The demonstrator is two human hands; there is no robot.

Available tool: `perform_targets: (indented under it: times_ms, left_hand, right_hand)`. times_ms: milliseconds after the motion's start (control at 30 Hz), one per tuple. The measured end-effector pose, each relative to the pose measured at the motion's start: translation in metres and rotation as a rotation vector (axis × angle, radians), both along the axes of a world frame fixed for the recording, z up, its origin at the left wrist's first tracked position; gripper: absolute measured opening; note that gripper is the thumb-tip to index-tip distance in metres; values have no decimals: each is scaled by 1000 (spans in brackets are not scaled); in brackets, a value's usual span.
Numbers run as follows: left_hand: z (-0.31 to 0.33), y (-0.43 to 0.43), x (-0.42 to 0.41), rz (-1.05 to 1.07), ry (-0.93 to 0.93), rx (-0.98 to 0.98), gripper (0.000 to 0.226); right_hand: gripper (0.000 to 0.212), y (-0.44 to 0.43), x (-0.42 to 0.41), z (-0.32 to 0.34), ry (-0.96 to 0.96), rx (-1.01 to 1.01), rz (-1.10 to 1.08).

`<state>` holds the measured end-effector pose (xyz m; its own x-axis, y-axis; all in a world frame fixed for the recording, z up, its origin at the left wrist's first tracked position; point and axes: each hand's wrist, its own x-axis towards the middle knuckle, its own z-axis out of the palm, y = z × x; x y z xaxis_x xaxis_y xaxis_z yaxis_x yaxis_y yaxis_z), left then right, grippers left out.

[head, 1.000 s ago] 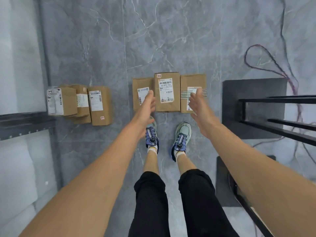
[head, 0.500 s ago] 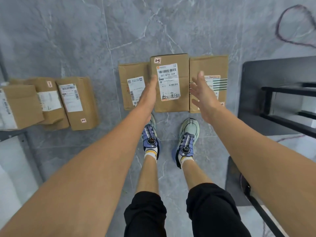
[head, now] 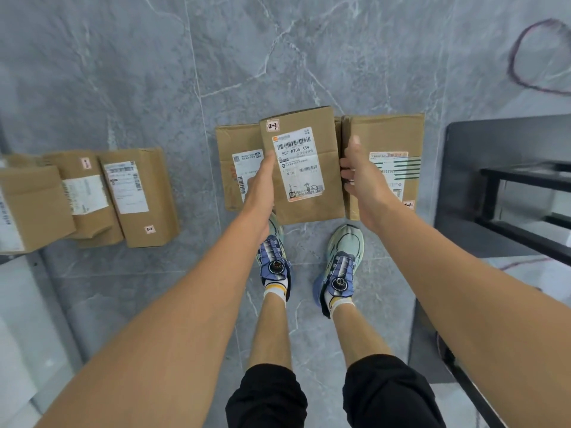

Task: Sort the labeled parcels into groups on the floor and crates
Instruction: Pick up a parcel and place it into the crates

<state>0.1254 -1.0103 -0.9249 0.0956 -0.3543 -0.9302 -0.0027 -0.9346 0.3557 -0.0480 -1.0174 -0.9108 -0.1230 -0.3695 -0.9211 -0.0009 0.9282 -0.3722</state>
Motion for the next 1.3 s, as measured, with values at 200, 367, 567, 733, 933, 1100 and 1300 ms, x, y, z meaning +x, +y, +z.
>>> perform_targets:
  times_ms: [200,367,567,733,933,1100,1300]
  left_hand:
    - [29,-2,16,113,34,-76,70]
    - [89,-19,33,133,77,-162,58]
    - [190,-30,56,152,130,-331,54]
    - [294,-38,68,180,125,-511,55]
    - [419,-38,81,224,91,-642,83]
    - [538,-26,87,278,-20,-790,60]
    - [655,13,107,338,-127,-954,53]
  right_hand:
    - [74,-8,18,14,4,-39,20]
    - [91,-17,35,68,-4,-147,-13]
    - [102,-43,54,159,-20,-304,-21]
    - [80,-67,71,271,-91,-416,56]
    - [48,-80,91,413,-187,-559,164]
    - [59,-86,102,530,-279,-705,280]
    - [56,-76,129,634,-362,-857,435]
